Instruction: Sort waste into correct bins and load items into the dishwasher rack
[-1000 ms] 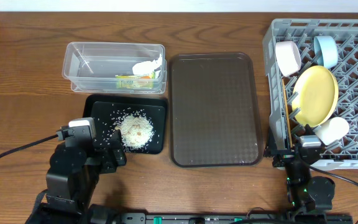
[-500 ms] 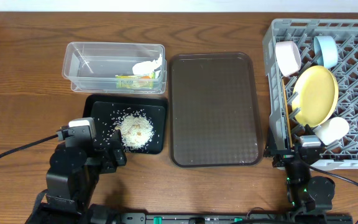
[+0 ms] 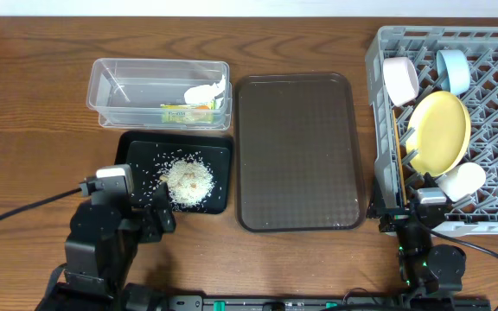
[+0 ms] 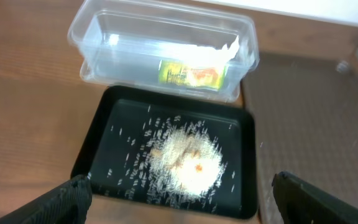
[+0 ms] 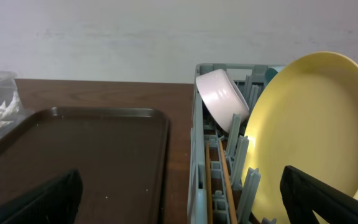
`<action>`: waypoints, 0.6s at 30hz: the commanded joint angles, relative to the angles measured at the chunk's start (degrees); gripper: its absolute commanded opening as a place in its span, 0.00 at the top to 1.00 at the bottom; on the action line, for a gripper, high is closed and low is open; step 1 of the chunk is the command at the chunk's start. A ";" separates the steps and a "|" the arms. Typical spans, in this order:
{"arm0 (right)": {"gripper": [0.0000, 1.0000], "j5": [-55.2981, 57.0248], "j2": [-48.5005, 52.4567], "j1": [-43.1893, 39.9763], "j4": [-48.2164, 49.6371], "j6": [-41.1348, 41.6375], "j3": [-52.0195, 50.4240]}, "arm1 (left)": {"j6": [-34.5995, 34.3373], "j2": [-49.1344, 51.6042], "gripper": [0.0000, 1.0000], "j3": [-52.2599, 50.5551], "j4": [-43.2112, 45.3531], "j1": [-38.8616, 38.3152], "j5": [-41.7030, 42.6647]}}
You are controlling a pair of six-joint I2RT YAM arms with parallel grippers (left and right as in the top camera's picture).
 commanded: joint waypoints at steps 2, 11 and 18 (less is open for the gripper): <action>0.01 -0.44 -0.13 0.57 -0.24 0.57 -0.04 | 0.83 -3.91 0.05 -2.62 -1.70 1.70 -0.83; 0.01 -0.44 -0.13 0.57 -0.24 0.59 -0.04 | 0.35 -20.09 0.05 -26.60 19.06 5.42 -0.13; 0.01 -0.44 -0.13 0.57 -0.24 0.59 -0.04 | 0.37 -28.30 0.05 -42.62 40.98 6.73 -0.20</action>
